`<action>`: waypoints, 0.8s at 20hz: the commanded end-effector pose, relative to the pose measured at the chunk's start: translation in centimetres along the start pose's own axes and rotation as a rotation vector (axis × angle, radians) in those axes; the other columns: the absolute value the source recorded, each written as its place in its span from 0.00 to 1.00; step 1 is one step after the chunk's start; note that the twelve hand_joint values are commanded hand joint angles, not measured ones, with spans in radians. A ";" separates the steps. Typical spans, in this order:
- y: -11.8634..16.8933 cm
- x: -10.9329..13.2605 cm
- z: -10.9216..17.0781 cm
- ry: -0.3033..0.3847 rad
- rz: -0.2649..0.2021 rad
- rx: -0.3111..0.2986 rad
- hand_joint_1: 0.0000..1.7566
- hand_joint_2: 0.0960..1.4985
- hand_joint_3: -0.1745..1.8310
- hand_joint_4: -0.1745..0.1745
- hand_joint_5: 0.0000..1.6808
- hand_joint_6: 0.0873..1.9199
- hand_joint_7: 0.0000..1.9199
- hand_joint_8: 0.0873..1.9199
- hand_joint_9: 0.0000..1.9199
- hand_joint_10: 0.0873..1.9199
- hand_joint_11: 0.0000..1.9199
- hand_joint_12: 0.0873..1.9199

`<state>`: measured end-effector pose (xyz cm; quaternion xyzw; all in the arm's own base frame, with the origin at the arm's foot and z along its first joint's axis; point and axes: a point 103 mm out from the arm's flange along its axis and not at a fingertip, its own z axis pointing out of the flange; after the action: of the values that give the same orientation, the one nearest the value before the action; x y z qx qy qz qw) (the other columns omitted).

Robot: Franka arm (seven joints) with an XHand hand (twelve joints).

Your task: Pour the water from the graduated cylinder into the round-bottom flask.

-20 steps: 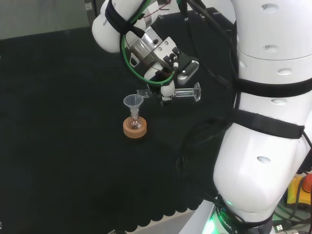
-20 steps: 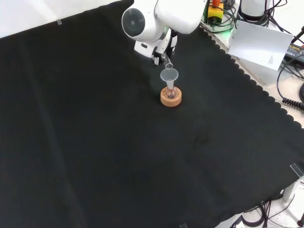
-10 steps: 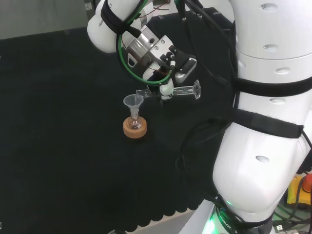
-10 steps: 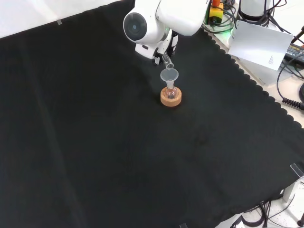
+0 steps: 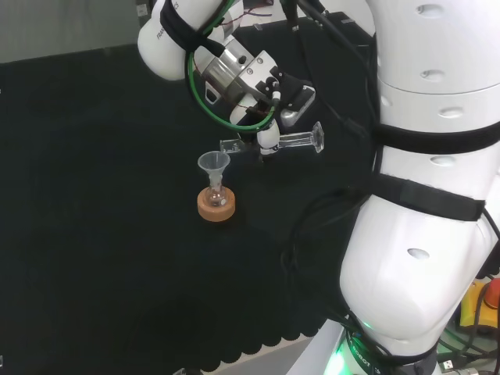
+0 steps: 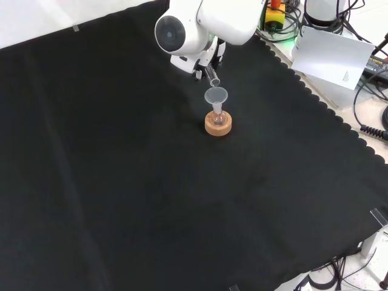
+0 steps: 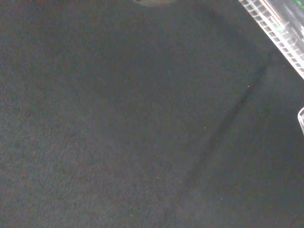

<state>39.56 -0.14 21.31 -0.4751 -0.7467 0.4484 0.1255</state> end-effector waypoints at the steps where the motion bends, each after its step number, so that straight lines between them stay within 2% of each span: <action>1: 0.0 0.0 -0.2 -0.011 0.014 0.026 0.66 0.72 0.09 0.08 0.60 0.48 0.69 0.08 0.75 0.00 0.66 0.36; 16: -0.5 0.3 -0.9 -0.056 0.039 0.060 0.65 0.72 0.09 0.08 0.60 0.48 0.69 0.08 0.75 0.00 0.66 0.35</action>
<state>39.68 0.29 21.95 -0.4738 -0.7289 0.4805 0.1156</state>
